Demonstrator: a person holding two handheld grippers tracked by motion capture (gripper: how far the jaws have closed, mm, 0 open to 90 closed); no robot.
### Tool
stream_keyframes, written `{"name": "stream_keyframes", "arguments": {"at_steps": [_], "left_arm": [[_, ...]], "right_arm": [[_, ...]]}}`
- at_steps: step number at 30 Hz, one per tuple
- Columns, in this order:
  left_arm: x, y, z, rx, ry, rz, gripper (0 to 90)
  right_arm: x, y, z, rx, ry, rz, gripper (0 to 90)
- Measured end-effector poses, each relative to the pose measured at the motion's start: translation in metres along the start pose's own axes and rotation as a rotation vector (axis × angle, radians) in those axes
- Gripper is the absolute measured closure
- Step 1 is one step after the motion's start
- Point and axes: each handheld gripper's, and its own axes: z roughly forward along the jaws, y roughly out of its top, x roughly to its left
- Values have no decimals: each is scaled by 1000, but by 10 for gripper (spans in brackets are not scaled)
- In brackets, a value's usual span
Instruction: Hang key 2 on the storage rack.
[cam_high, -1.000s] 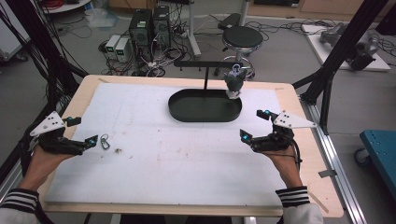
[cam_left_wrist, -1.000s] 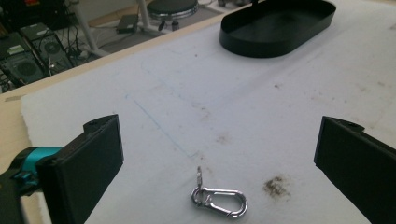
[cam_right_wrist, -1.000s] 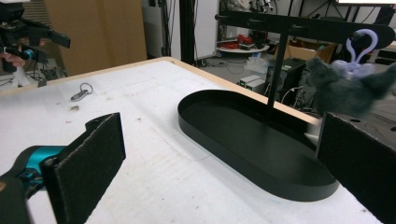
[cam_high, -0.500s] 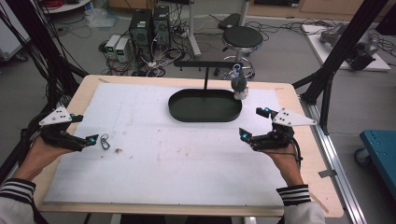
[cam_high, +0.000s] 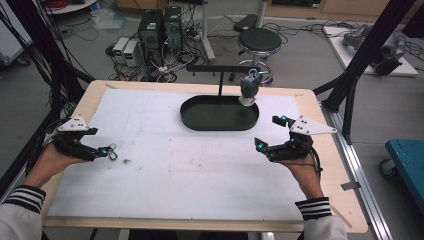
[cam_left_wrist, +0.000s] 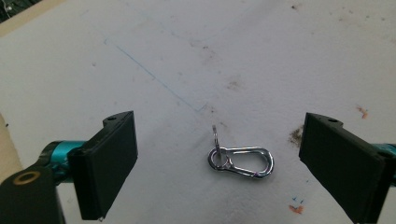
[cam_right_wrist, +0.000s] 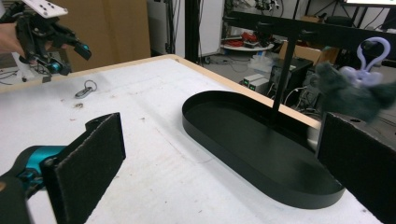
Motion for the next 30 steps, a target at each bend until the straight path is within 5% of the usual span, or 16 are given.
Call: {"name": "stream_keyframes", "arguments": {"at_steps": [14, 30], "left_arm": [[0, -2, 19, 110, -6, -8, 266], [-1, -2, 24, 168, -27, -19, 597]], "right_arm": [[-1, -1, 3, 2, 12, 10, 7], [-1, -2, 4, 10, 9, 8, 7]]}}
